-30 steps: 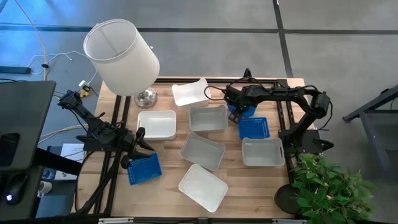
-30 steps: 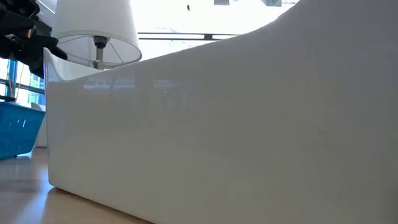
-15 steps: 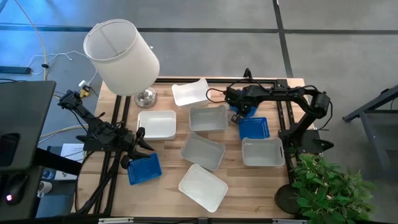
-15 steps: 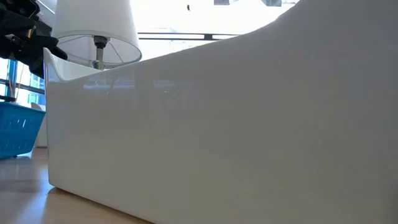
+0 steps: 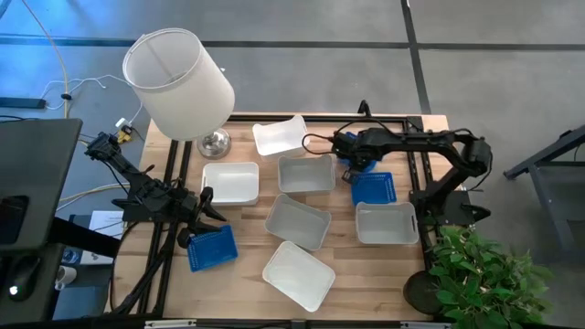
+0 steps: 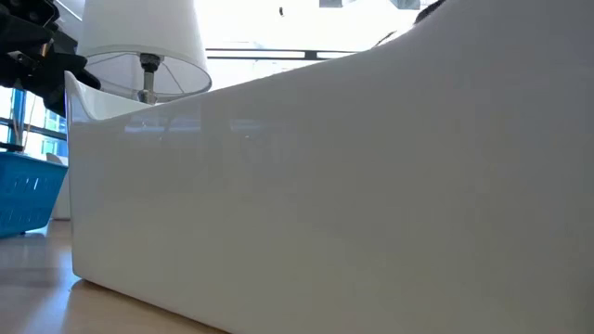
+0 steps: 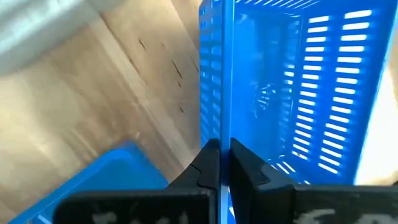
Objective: Stack baskets by color
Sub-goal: Stack the top blue bin into the middle blue bin
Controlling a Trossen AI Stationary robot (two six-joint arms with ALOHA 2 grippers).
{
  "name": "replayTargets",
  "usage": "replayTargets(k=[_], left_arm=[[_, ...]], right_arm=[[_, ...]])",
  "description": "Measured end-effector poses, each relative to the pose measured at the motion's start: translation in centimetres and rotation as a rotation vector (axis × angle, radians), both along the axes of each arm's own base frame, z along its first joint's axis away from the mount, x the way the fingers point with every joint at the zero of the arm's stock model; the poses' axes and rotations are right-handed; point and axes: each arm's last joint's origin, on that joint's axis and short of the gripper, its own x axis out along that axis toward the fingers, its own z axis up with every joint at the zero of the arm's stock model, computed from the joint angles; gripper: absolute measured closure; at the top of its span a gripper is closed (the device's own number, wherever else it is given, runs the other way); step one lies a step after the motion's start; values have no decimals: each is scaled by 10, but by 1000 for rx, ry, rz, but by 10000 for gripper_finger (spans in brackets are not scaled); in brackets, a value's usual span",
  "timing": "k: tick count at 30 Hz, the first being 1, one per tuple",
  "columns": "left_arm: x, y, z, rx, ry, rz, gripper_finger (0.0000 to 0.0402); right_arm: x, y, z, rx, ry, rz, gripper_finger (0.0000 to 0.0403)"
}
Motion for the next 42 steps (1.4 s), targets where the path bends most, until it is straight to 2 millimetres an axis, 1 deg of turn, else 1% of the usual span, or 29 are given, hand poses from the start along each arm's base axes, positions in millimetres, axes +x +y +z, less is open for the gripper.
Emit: replayTargets(k=[6, 11, 14, 17, 21, 25, 31, 37, 42], left_arm=[[0, 0, 0, -2, 0, 3, 257], [0, 0, 0, -2, 0, 3, 257], [0, 0, 0, -2, -1, 3, 257], [0, 0, 0, -2, -1, 7, 257], [0, 0, 0, -2, -2, 13, 257], [0, 1, 0, 0, -4, 42, 257], [0, 2, 0, -4, -5, 60, 257], [0, 2, 0, -23, -3, 62, 257], [0, 2, 1, -44, -1, 66, 257]], right_arm=[[-15, 12, 35, -72, -98, -1, 402], [-29, 29, 61, -98, -189, 46, 402], [-37, 41, 72, -103, -215, 93, 402], [-46, 53, 79, -96, -210, 136, 402], [-55, 71, 82, -73, -150, 227, 402], [-59, 90, 80, -36, -86, 322, 403], [-63, 114, 79, -13, -58, 381, 403], [-68, 130, 78, -43, -37, 392, 403], [-75, 138, 62, -54, 7, 388, 403]])
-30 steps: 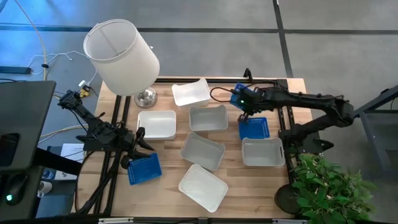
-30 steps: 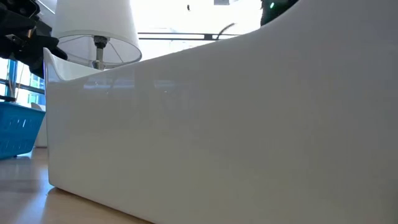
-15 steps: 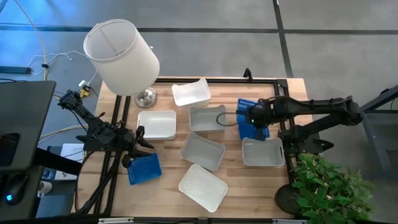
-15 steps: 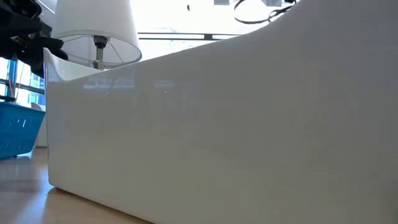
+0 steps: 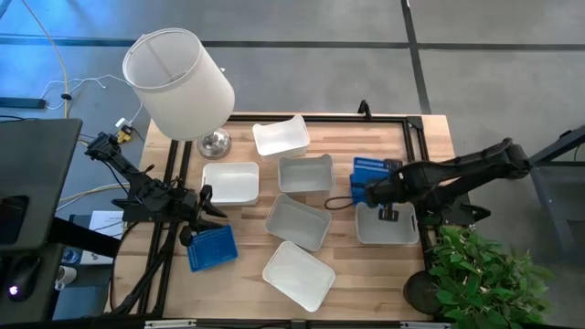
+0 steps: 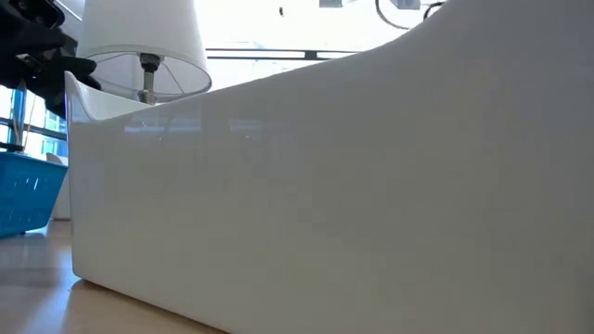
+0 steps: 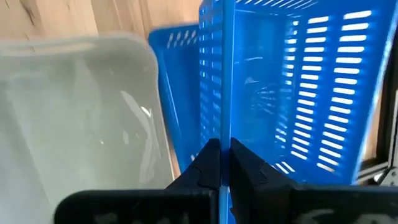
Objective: Stack baskets by color
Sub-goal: Stack the top blue bin into the middle blue bin
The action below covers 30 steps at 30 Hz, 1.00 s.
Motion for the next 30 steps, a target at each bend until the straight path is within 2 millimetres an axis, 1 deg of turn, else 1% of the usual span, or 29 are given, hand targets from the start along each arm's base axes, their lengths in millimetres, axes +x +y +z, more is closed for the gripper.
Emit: replayTargets(k=[3, 9, 13, 18, 30], left_arm=[[0, 0, 0, -7, 0, 9, 257], [0, 1, 0, -5, -2, 28, 257], [0, 1, 0, -4, -4, 39, 257], [0, 1, 0, -5, -4, 43, 257], [0, 2, 0, -29, -4, 64, 257]], right_arm=[[-4, 2, -9, -24, 20, -3, 403], [-5, 3, -18, -16, 17, 10, 403], [-2, 4, -24, 2, -2, 49, 403], [-3, 4, -27, 0, 11, 73, 403], [-4, 4, -28, -1, 35, 99, 403]])
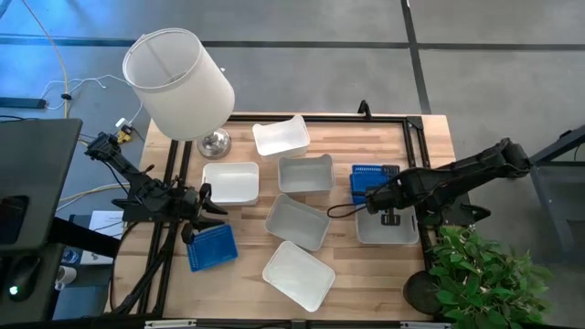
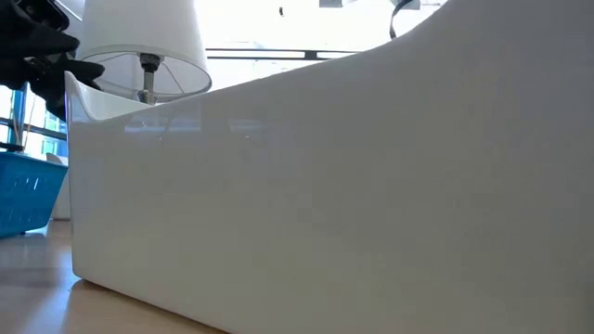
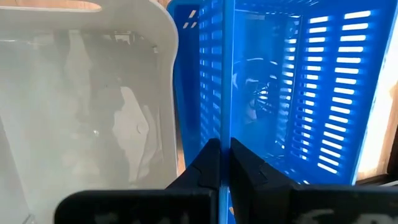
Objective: Stack baskets by color
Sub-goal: Stack the top blue bin into the middle blue bin
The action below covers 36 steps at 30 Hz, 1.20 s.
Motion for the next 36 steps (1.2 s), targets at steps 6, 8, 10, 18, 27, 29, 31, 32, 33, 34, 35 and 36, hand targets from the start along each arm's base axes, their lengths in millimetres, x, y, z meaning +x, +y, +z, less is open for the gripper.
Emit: replayTargets(k=[6, 8, 10, 18, 27, 29, 31, 32, 33, 34, 35, 36], left_arm=[[0, 0, 0, -24, 1, 4, 257], [0, 0, 0, -24, 1, 4, 257], [0, 0, 0, -24, 1, 4, 257], [0, 0, 0, -23, 1, 3, 257], [0, 0, 0, -23, 1, 3, 257], [0, 0, 0, -23, 1, 3, 257], [0, 0, 0, -23, 1, 3, 257], [0, 0, 0, -23, 1, 3, 257], [0, 0, 0, -23, 1, 3, 257], [0, 0, 0, -23, 1, 3, 257], [0, 0, 0, -23, 1, 3, 257], [0, 0, 0, -23, 1, 3, 257]], right_arm=[[0, 1, -1, 21, 6, -15, 403], [-1, 0, -1, 22, 9, -28, 403], [-1, 1, -1, 26, 7, -38, 403], [-5, 0, -17, 41, 27, -59, 403], [-8, 0, -35, 32, 4, -113, 401], [-7, 0, -35, 31, -6, -112, 397], [-7, 0, -34, 16, -11, -113, 389], [-7, -1, -34, 8, -14, -115, 384], [-7, -1, -34, 0, -17, -117, 379], [-7, -1, -34, -3, -18, -117, 372], [-7, -1, -34, -4, -18, -117, 365], [-7, -1, -34, -5, -21, -121, 357]])
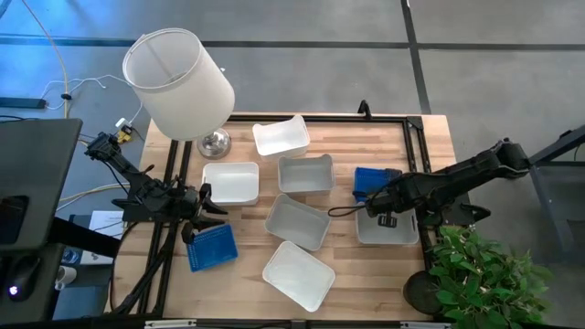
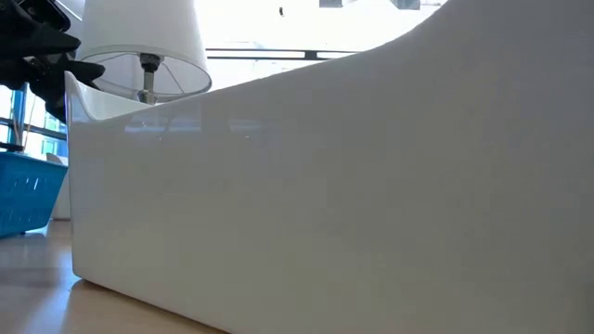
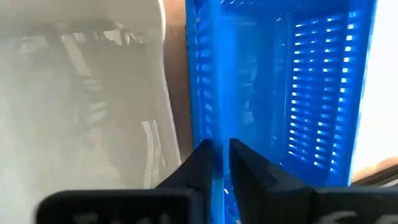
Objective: Stack baskets by color
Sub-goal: Stack the top blue bin into the middle blue bin, then stack the middle white bin into the top white bin
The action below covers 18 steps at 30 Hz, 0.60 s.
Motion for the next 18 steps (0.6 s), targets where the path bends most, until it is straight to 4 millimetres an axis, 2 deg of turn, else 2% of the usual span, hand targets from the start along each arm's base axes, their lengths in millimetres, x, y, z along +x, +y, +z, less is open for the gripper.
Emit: replayTargets(k=[5, 9, 13, 18], left_arm=[[0, 1, 0, 3, -2, 26, 257], [0, 2, 0, 8, -5, 81, 257], [0, 3, 1, 20, -4, 93, 257], [-1, 3, 14, 59, -11, 88, 257]], right_arm=[[0, 0, 1, -12, -19, -42, 312], [5, 1, 10, 0, -57, -60, 285], [13, 3, 26, 17, -117, -66, 274], [18, 3, 40, 8, -181, -118, 273]])
